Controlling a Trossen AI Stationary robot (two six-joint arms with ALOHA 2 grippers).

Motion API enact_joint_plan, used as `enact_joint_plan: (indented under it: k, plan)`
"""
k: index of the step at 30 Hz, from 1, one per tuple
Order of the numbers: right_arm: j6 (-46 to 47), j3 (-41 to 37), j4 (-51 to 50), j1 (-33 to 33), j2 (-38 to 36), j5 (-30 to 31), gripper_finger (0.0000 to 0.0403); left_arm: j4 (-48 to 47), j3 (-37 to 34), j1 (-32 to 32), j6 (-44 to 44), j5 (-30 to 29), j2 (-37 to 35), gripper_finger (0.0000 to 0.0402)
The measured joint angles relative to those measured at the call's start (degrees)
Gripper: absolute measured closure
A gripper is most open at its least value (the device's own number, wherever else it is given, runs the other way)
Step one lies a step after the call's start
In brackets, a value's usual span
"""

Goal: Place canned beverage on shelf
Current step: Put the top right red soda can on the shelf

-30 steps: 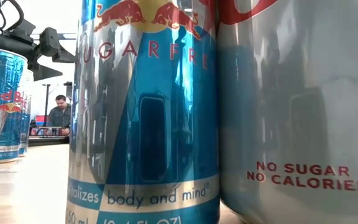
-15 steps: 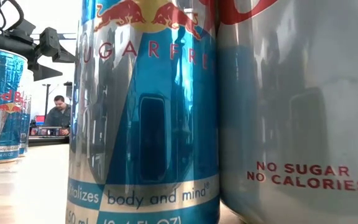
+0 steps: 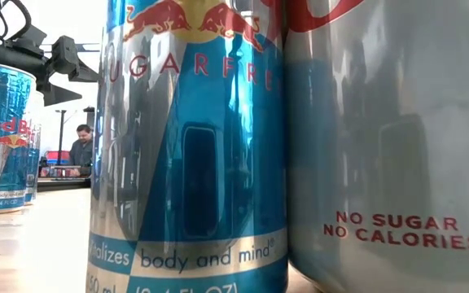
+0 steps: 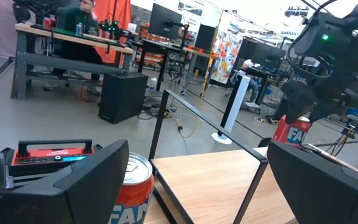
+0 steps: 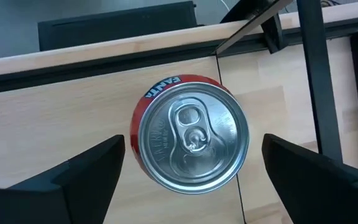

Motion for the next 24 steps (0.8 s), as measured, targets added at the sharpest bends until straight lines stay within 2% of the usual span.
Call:
enact_joint_plan:
  k: [3,15,24]
  plan:
    - [0.02,0.00,0.79,0.00,0.00,0.02,0.0055,-0.01,0.00,-0.01,0.01,0.01,0.01,0.0033]
    - [2.19,-0.46,0.93,0.07,-0.09,0.20,0.0157,-0.01,0.00,0.00,0.02,0.00,0.02,0.0033]
    - [2.13,-0.48,0.75,0.02,-0.11,0.22,0.0184,0.00,0.00,0.00,0.02,0.00,0.00,0.0033]
